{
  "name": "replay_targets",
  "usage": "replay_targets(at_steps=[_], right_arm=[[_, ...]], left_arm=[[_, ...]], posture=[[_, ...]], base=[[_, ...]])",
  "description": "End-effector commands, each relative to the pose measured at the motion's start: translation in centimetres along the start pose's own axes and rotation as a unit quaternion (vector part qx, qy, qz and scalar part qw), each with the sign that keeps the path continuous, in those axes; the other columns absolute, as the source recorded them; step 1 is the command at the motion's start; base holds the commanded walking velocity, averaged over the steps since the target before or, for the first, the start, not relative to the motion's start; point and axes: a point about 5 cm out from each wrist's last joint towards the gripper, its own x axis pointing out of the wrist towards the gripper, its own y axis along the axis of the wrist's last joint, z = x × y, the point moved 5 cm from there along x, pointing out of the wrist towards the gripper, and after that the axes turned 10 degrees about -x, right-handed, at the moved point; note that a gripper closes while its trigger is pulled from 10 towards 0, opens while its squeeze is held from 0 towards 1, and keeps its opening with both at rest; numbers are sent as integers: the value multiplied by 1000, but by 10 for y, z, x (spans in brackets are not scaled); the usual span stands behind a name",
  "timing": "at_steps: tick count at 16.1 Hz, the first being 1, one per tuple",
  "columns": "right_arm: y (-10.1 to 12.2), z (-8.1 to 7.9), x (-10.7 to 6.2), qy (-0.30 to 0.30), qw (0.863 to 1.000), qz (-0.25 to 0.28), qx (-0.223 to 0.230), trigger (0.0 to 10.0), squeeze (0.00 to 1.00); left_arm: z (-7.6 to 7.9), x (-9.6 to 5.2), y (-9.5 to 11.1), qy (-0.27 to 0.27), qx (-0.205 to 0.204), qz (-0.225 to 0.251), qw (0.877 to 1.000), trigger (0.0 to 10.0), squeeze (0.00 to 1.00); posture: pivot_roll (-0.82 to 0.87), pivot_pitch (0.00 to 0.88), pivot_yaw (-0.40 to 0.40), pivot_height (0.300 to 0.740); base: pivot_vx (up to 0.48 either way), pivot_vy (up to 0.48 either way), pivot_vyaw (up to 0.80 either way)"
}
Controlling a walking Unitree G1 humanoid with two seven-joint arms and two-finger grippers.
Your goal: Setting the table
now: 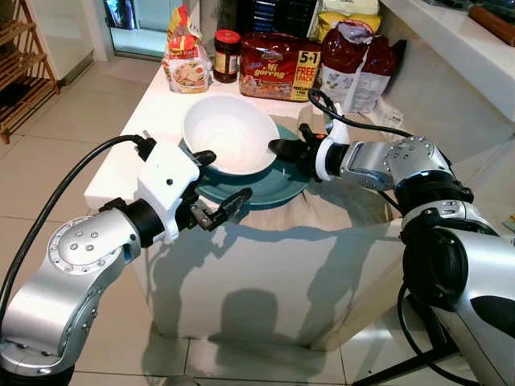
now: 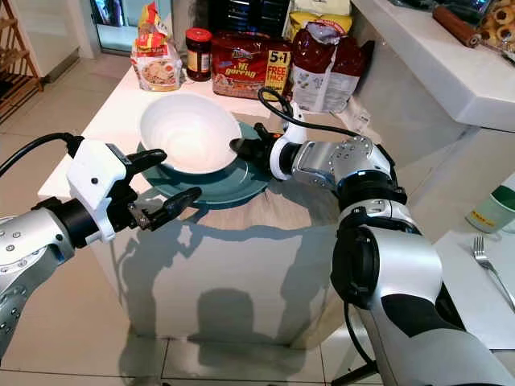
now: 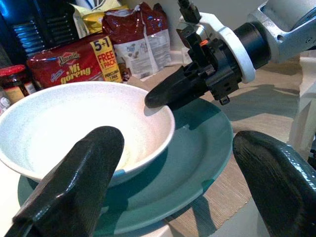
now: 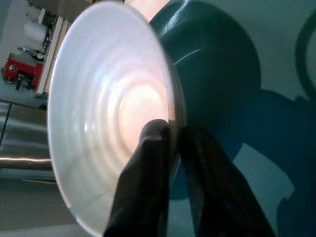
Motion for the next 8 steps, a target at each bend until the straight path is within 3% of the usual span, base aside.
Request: replay_targets(at_steps=[1, 6, 7, 8], right_arm=[[8, 2, -6, 0, 1000, 16, 11, 0, 0], [10, 7, -13, -6, 999, 30, 13, 0, 0], [13, 9, -16, -10, 999, 45, 14, 0, 0], [27, 17, -24, -45, 994, 97, 13, 0, 0]], left_arm=[[3, 2, 3, -8, 10, 2, 1000, 10000, 0], [3, 3, 2, -7, 10, 0, 1000, 10000, 0], [4, 4, 2, -8, 10, 1, 1000, 10000, 0], [4, 4, 2, -9, 10, 2, 1000, 10000, 0]], posture=[[174, 0, -131, 740], [160, 0, -124, 740], [154, 0, -120, 740], [152, 0, -120, 740]], base=[[0, 0, 0], [0, 0, 0], [0, 0, 0], [0, 0, 0]])
